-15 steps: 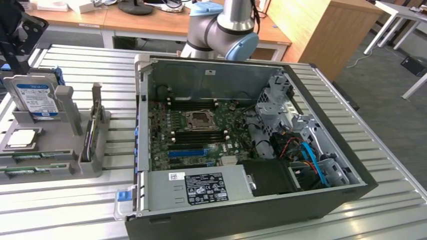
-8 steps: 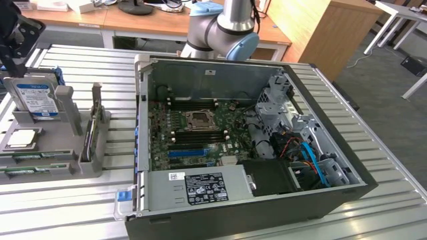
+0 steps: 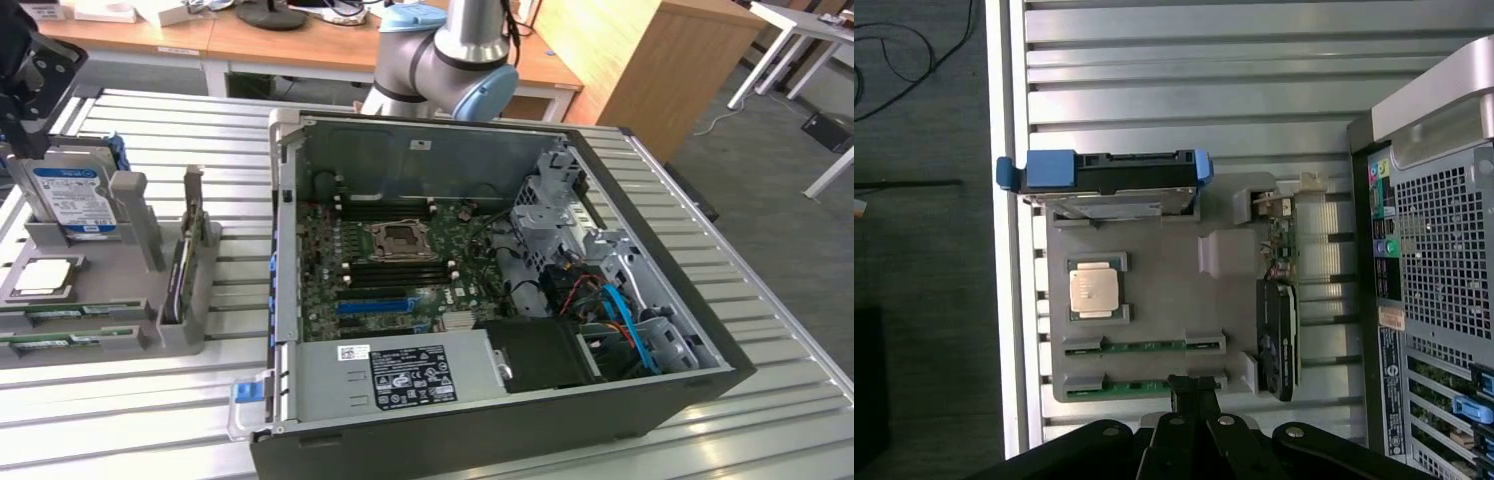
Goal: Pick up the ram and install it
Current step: 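Reach for the ram, then pick up the ram and move it above insertion slot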
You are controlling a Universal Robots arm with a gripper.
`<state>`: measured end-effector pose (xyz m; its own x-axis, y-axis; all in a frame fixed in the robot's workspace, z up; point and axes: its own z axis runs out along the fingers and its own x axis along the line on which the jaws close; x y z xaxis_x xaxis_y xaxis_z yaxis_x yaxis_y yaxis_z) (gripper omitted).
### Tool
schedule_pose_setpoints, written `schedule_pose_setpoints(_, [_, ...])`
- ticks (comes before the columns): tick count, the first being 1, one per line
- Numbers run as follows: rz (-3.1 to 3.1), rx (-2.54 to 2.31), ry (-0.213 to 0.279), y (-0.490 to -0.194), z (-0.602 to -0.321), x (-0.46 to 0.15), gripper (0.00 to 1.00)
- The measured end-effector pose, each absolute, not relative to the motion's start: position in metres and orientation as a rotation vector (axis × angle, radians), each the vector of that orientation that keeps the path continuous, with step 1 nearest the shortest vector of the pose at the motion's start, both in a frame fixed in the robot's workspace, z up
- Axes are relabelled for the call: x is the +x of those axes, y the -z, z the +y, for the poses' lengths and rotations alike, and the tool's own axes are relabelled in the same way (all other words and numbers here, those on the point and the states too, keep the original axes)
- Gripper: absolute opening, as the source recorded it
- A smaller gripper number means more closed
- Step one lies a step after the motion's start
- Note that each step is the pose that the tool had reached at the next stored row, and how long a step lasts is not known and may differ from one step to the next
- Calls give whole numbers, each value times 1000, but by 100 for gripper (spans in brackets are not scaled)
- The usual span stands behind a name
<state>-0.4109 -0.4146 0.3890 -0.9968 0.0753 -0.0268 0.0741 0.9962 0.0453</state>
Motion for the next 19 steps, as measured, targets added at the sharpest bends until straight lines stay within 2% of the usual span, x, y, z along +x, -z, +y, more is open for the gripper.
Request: schedule_pose_setpoints(19, [3110, 116, -69, -389, -425, -411, 11])
